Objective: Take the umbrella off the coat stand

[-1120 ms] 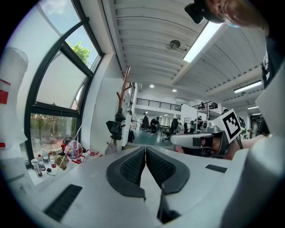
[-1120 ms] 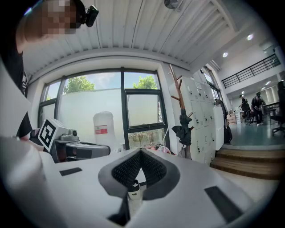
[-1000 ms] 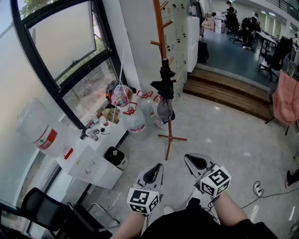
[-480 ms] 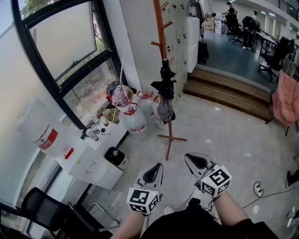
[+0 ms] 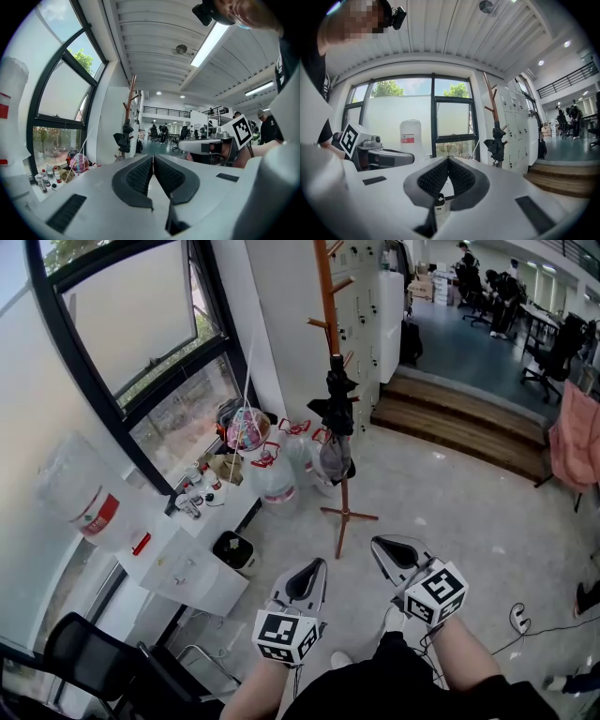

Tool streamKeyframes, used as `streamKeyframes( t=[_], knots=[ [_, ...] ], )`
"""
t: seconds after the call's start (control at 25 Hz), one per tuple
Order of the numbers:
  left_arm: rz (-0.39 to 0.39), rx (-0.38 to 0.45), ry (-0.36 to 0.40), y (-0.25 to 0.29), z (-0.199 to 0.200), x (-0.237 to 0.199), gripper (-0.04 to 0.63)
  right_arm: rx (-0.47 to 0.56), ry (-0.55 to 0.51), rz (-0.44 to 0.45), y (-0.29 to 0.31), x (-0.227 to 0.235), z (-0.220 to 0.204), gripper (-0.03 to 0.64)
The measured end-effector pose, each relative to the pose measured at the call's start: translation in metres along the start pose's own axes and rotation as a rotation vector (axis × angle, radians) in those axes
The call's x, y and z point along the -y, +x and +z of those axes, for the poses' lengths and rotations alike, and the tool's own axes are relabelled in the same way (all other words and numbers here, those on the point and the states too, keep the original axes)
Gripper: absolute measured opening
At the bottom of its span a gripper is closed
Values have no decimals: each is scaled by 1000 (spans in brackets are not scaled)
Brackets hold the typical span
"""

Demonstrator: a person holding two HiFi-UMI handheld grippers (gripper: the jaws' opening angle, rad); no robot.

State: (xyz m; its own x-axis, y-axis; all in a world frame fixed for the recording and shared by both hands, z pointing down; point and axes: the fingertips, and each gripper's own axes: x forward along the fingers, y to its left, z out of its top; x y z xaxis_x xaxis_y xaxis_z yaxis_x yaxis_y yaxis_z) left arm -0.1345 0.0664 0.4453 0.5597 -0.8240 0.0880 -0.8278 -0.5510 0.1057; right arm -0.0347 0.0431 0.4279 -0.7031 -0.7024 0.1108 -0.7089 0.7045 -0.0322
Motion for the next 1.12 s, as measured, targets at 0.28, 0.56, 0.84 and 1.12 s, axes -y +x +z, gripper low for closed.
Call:
streamKeyframes(
  t=[0.28,0.56,0.84,1.12],
  knots=[
    [25,2,-1,13,3,-8,21,16,0,11,13,19,7,54],
    [59,-6,0,47,9,-17,21,28,12,36,32,57,14,54],
    [80,-11,-1,102,19,-25,21,35,25,60,54,110,22,54],
    [98,-12,-5,160,26,-39,21,38,29,72,80,166,28,54]
  ],
)
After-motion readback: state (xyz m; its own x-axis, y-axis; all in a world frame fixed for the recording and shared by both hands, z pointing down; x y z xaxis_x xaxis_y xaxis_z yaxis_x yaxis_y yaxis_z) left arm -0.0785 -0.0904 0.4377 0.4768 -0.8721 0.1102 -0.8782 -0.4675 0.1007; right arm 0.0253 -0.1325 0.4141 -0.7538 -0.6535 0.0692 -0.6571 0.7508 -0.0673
